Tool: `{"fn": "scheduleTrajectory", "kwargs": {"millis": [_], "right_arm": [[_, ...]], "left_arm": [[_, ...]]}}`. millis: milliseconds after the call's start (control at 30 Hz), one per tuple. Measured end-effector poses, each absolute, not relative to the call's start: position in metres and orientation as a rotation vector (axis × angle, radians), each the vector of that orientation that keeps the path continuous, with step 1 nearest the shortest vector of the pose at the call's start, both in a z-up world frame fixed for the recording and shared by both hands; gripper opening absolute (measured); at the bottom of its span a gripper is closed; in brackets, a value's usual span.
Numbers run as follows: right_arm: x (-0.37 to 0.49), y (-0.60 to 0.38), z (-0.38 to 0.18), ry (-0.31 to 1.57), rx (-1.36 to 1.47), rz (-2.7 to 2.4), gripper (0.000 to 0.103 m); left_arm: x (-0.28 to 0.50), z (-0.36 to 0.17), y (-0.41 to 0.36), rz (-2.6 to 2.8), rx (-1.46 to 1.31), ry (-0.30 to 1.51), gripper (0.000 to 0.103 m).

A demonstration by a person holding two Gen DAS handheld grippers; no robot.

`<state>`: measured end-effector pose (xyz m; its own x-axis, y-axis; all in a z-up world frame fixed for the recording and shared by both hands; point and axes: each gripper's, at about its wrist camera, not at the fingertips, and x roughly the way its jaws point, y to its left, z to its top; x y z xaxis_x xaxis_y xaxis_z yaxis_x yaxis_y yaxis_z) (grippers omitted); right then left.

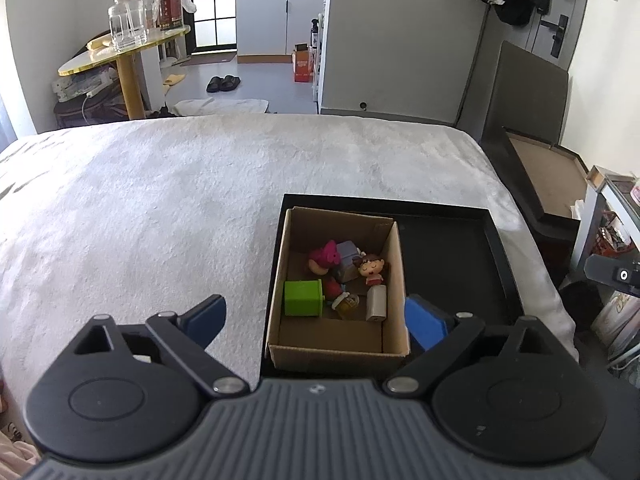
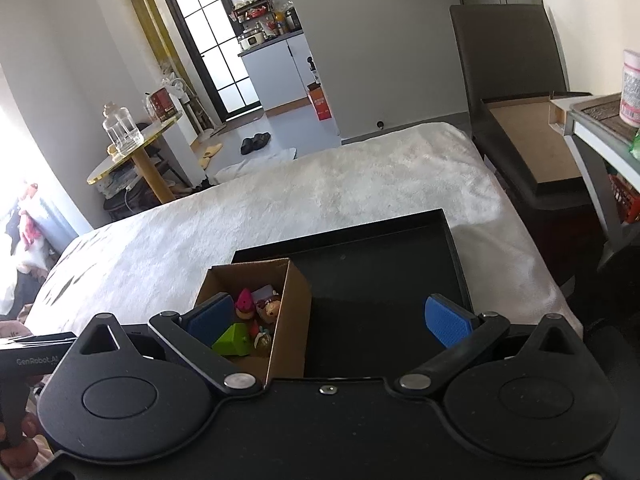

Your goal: Organize rigid objects

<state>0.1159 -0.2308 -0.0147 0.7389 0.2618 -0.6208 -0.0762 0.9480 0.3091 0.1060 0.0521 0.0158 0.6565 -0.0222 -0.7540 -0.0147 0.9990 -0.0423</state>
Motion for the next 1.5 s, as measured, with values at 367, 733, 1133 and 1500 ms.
{"fn": "scheduleTrajectory", "kwargs": {"millis": [367, 733, 1133, 1500], "right_arm": [[0.091, -0.230, -0.001, 0.696, 0.275, 0.165, 0.103], [0.070, -0.234, 0.005, 0.695, 0.245, 0.114, 0.103], [0.055, -0.235, 0.009, 0.685, 0.215, 0.111, 0.103], [0.045, -0.228, 0.008, 0.694, 0.167, 0.098, 0.103]], "left_arm": [[0.081, 0.024, 0.050, -0.018, -0.047, 0.840, 0.100], [0.060, 0.029, 0.045, -0.047, -0.043, 0.818, 0.103], [0.046, 0.037, 0.035, -0.074, -0.029, 0.795, 0.103], [0.041, 0.037, 0.036, -0.079, -0.041, 0.813, 0.103]]}}
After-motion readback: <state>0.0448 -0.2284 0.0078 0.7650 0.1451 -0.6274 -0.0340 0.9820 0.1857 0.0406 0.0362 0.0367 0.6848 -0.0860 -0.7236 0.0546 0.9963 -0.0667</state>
